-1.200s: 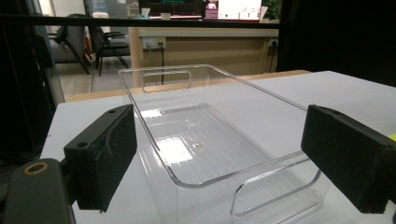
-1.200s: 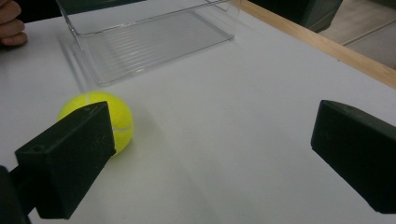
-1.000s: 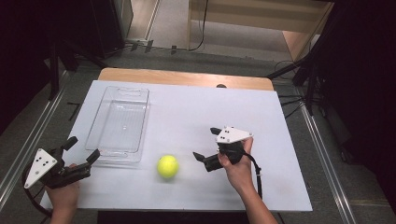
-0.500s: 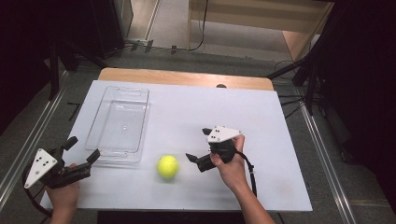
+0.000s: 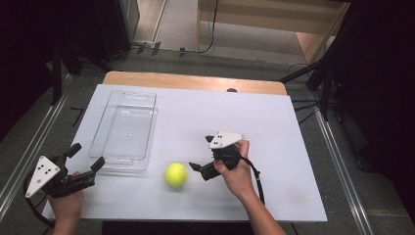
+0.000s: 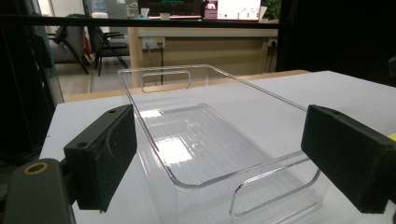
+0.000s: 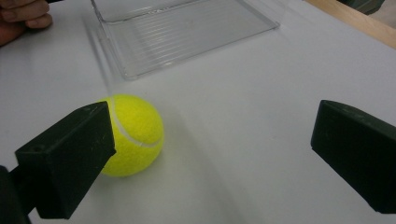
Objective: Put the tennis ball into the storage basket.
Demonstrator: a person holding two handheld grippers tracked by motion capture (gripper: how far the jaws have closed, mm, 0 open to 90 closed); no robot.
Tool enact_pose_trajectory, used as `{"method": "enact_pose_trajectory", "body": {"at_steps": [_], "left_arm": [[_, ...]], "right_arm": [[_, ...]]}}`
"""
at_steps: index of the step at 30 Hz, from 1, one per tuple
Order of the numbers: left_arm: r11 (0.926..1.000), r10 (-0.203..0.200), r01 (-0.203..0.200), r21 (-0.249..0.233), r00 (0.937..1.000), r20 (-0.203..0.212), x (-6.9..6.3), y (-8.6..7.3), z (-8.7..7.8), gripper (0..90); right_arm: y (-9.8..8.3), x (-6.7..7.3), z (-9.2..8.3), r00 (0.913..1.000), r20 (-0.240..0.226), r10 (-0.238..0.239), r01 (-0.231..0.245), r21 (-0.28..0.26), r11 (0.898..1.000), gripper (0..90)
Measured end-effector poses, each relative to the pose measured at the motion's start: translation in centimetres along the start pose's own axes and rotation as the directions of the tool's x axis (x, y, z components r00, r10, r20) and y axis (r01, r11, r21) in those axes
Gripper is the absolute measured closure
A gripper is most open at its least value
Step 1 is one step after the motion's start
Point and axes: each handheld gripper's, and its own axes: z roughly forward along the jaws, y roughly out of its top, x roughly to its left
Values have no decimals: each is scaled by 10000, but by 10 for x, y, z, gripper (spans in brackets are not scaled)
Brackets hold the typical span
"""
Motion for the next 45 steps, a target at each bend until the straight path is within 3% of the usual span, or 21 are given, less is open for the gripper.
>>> {"method": "enact_pose_trajectory", "body": {"at_steps": [22, 45], "left_arm": [[10000, -12, 12, -17, 10000, 18, 0, 0, 0, 111], [10000, -6, 6, -13, 10000, 15, 0, 0, 0, 111]], "right_arm": [[6, 8, 19, 9982, -585, -110, 141, 529, 9985, 0], [9, 16, 40, 9928, -1136, -387, 530, 1258, 9906, 0]]}}
